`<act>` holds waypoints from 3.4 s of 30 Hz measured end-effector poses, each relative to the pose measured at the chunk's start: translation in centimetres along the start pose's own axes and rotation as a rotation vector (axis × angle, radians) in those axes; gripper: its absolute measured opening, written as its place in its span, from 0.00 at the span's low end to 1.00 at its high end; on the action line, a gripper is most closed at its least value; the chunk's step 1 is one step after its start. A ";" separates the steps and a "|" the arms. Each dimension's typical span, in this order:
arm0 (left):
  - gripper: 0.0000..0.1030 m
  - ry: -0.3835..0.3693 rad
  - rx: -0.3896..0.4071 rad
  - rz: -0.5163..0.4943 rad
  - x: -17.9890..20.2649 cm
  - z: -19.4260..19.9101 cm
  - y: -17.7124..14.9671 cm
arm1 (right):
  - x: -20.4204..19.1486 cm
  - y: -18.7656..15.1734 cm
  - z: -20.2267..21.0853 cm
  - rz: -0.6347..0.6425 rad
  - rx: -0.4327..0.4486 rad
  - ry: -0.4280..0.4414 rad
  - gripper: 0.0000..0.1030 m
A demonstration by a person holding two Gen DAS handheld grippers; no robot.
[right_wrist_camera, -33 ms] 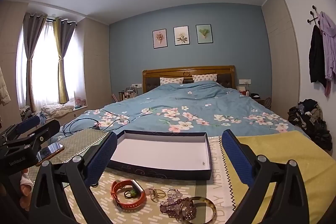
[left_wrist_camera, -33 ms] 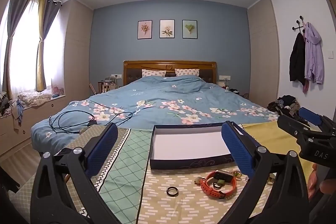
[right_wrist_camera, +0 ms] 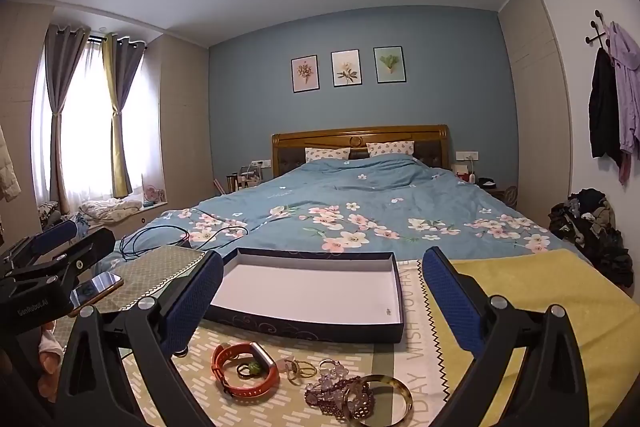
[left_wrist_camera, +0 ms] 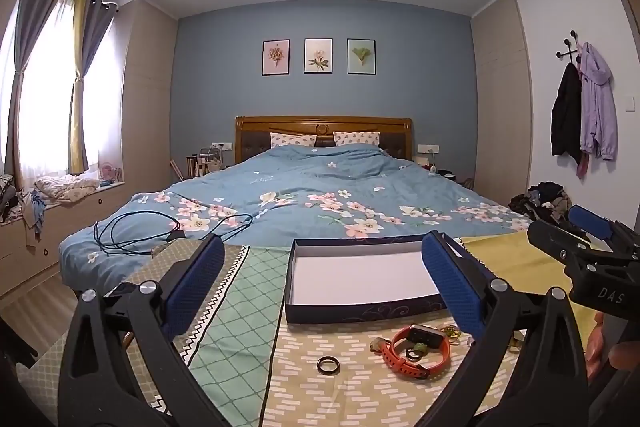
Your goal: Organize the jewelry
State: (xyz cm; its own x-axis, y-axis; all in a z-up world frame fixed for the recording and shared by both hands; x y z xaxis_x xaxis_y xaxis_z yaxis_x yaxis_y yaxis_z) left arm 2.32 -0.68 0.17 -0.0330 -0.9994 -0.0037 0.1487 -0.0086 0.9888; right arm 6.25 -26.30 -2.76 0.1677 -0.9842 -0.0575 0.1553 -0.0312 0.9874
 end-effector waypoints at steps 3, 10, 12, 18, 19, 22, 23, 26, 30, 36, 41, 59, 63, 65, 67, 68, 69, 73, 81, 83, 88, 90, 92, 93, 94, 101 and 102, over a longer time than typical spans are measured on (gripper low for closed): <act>0.94 -0.001 0.010 -0.002 0.2 0.2 -0.1 | 0.0 0.4 -0.3 0.000 -0.002 0.000 0.93; 0.94 -0.011 0.026 -0.002 0.0 0.8 -0.2 | 0.6 -0.3 0.5 -0.014 0.019 0.008 0.93; 0.94 -0.010 0.027 -0.001 0.0 0.9 -0.1 | 0.6 -0.2 0.5 -0.015 0.021 0.012 0.93; 0.94 -0.012 0.027 0.008 -0.1 0.9 -0.2 | 0.4 -0.2 0.7 -0.011 0.021 0.013 0.93; 0.94 -0.013 0.028 0.011 -0.2 0.9 -0.3 | 0.4 -0.1 0.7 -0.009 0.020 0.014 0.93; 0.94 -0.014 0.028 0.016 -0.4 0.9 -0.4 | 0.5 0.0 0.7 -0.010 0.019 0.016 0.93; 0.94 -0.014 0.028 0.017 -0.5 0.9 -0.4 | 0.6 0.1 0.6 -0.010 0.019 0.018 0.93; 0.94 -0.013 0.031 0.016 -0.5 0.9 -0.4 | 0.7 0.0 0.6 -0.009 0.019 0.018 0.93; 0.94 -0.013 0.033 0.018 -0.5 0.9 -0.4 | 0.7 0.1 0.6 -0.004 0.020 0.019 0.93; 0.94 -0.016 0.036 0.021 -0.5 1.0 -0.4 | 0.7 0.1 0.6 -0.001 0.021 0.016 0.93; 0.94 -0.017 0.037 0.020 -0.5 0.9 -0.5 | 0.7 0.1 0.6 -0.005 0.020 0.016 0.93; 0.94 -0.019 0.043 0.015 -0.3 0.6 -0.7 | 0.7 0.0 0.4 -0.010 0.016 0.024 0.93; 0.94 -0.019 0.043 0.013 -0.3 0.5 -0.7 | 0.7 0.0 0.3 -0.013 0.015 0.024 0.93; 0.94 -0.018 0.044 0.013 -0.2 0.5 -0.7 | 0.7 -0.1 0.4 -0.014 0.018 0.022 0.93; 0.94 -0.017 0.044 0.013 -0.2 0.5 -0.7 | 0.7 -0.1 0.4 -0.014 0.015 0.023 0.93; 0.94 -0.019 0.044 0.014 -0.2 0.5 -0.7 | 0.8 -0.1 0.4 -0.015 0.015 0.024 0.93; 0.94 -0.019 0.044 0.013 -0.2 0.5 -0.7 | 0.7 -0.1 0.4 -0.015 0.013 0.025 0.93; 0.94 -0.018 0.043 0.011 -0.2 0.5 -0.7 | 0.8 -0.1 0.4 -0.013 0.012 0.023 0.93; 0.94 -0.020 0.039 0.012 -0.2 0.5 -0.9 | 0.8 -0.2 0.4 -0.013 0.008 0.026 0.93; 0.94 -0.020 0.037 0.011 -0.1 0.5 -1.0 | 0.8 -0.2 0.4 -0.013 0.006 0.025 0.93; 0.94 -0.023 0.028 0.012 -0.2 0.4 -1.1 | 0.9 -0.3 0.1 -0.017 -0.005 0.027 0.93; 0.94 -0.024 0.023 0.013 -0.2 0.3 -1.1 | 1.0 -0.3 0.0 -0.019 -0.008 0.024 0.93; 0.94 -0.024 0.019 0.012 -0.2 0.2 -1.1 | 0.9 -0.4 -0.1 -0.017 -0.013 0.024 0.93; 0.94 -0.025 0.017 0.012 -0.2 0.2 -1.1 | 0.9 -0.4 -0.1 -0.017 -0.014 0.024 0.93; 0.94 -0.026 0.014 0.011 -0.2 0.1 -1.1 | 1.0 -0.4 -0.1 -0.017 -0.017 0.024 0.93; 0.94 -0.047 -0.024 0.007 0.0 -0.6 -1.4 | 1.6 -0.8 -1.1 -0.012 -0.084 0.031 0.93; 0.94 -0.061 -0.042 0.010 0.0 -0.9 -1.6 | 1.6 -0.9 -1.2 -0.011 -0.097 0.031 0.93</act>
State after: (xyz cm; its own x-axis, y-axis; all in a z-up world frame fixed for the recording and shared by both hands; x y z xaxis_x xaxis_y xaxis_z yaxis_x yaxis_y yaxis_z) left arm 3.01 -0.74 -1.50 -0.0916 -0.9957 0.0161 0.1905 -0.0016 0.9817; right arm 7.60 -27.67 -3.90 0.1949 -0.9780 -0.0742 0.2509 -0.0234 0.9677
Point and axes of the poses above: each gripper's, at about its wrist camera, not at the fingertips, and z roughly against the way its jaws point, x to its right, y to its top, the point moved 2 cm from there along -z, roughly the way its jaws point, and after that the axes turned 2 degrees about -y, right-handed, at the moved point
